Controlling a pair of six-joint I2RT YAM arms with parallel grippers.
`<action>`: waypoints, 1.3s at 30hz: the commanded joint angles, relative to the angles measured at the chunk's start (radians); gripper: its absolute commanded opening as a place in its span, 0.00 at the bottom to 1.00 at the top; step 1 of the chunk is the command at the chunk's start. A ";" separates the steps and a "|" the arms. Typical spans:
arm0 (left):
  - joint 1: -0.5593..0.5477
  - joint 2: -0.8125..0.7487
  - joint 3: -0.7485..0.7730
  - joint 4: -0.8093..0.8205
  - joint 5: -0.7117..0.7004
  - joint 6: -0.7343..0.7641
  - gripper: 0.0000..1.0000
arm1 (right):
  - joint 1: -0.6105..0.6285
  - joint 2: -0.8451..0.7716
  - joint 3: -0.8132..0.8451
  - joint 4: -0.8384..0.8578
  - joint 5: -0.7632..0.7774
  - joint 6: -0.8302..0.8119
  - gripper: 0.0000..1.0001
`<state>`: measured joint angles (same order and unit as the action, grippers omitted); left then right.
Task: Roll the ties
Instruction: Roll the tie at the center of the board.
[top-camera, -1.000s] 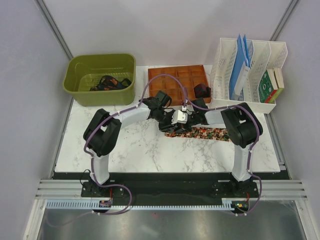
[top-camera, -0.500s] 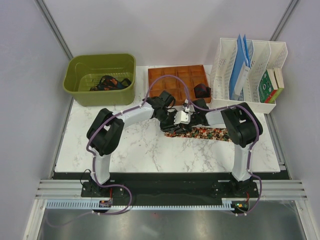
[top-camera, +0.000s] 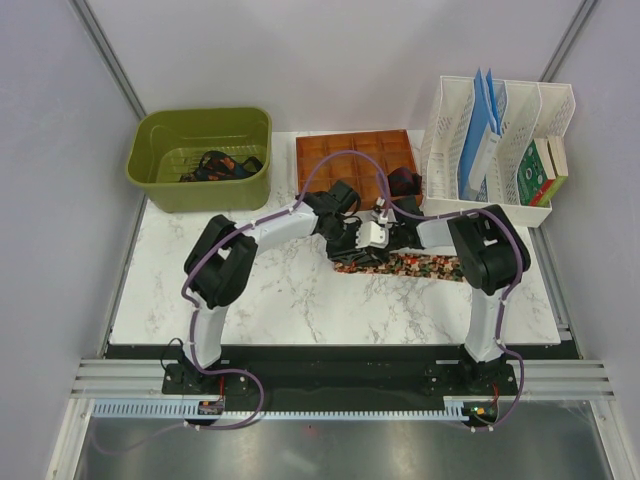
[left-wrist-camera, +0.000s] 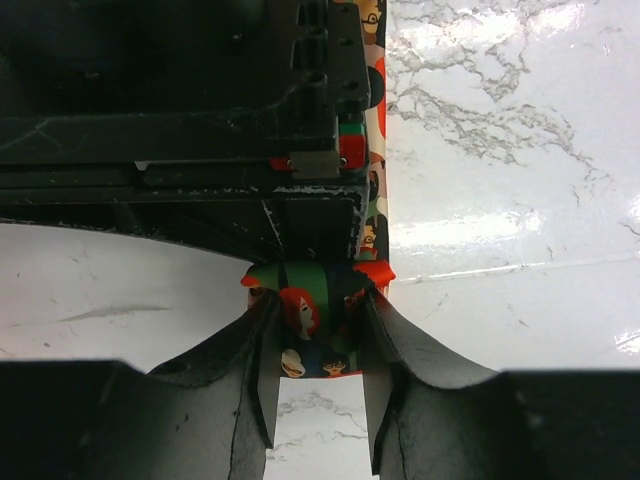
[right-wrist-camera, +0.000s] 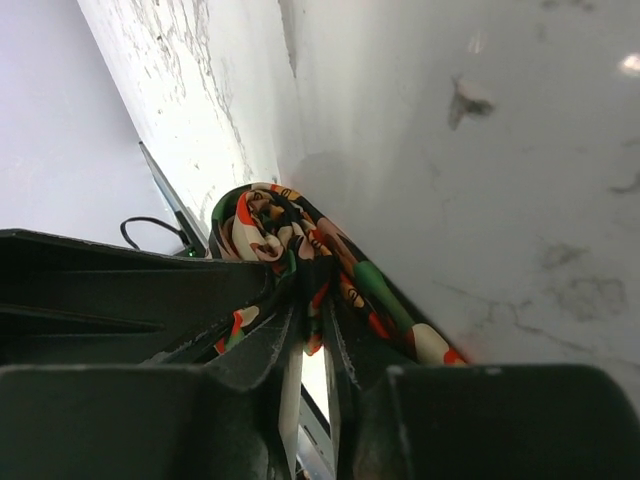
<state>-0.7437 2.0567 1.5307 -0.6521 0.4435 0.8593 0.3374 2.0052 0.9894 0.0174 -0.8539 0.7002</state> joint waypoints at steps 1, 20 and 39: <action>-0.048 0.123 -0.023 0.023 -0.045 -0.043 0.40 | -0.014 -0.039 -0.011 -0.079 0.019 -0.099 0.25; -0.108 0.145 -0.067 0.039 -0.045 -0.164 0.37 | -0.133 -0.154 -0.055 -0.189 -0.023 -0.246 0.47; -0.108 0.143 -0.063 0.026 -0.035 -0.109 0.38 | -0.141 -0.207 -0.067 -0.157 -0.093 -0.235 0.68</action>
<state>-0.8162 2.0953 1.5288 -0.5446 0.4110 0.7311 0.1867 1.8523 0.9268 -0.1768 -0.8780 0.4591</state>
